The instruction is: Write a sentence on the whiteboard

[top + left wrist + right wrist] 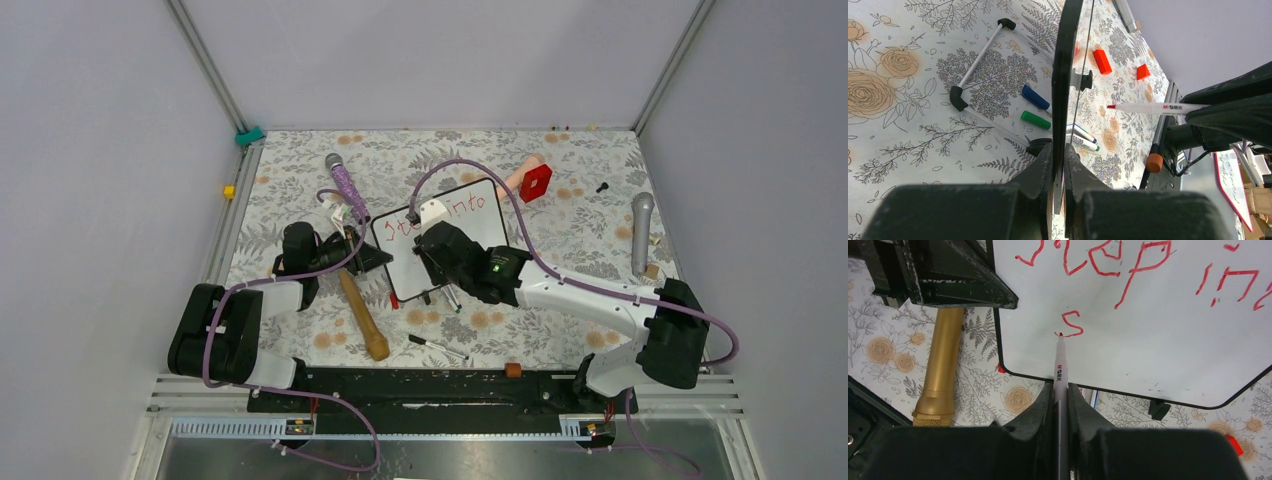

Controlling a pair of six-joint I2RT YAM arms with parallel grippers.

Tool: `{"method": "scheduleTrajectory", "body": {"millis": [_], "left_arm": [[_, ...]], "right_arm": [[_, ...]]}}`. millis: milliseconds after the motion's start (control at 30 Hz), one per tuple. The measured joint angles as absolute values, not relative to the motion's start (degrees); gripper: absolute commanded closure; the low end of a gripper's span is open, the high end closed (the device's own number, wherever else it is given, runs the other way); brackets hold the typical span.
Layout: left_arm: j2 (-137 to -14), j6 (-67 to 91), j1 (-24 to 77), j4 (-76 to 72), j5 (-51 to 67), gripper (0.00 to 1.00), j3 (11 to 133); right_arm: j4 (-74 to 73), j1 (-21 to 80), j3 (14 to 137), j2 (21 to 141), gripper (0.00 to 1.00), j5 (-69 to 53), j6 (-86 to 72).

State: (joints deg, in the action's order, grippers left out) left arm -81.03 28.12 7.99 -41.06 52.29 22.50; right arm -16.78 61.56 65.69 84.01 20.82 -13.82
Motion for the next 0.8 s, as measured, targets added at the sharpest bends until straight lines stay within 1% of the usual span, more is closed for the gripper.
{"method": "scheduleTrajectory", "body": {"millis": [233,800], "left_arm": [[-81.0,28.1,8.0,-41.0,52.3,1.00,22.5],[-78.7,27.2,8.3,-38.0,50.9,1.00,22.5]], "right_arm": [[-16.4,61.4,65.7,83.4,1.00,23.0,-13.1],[-17.1,59.0,65.2,83.0,1.00,23.0,-13.1]]}}
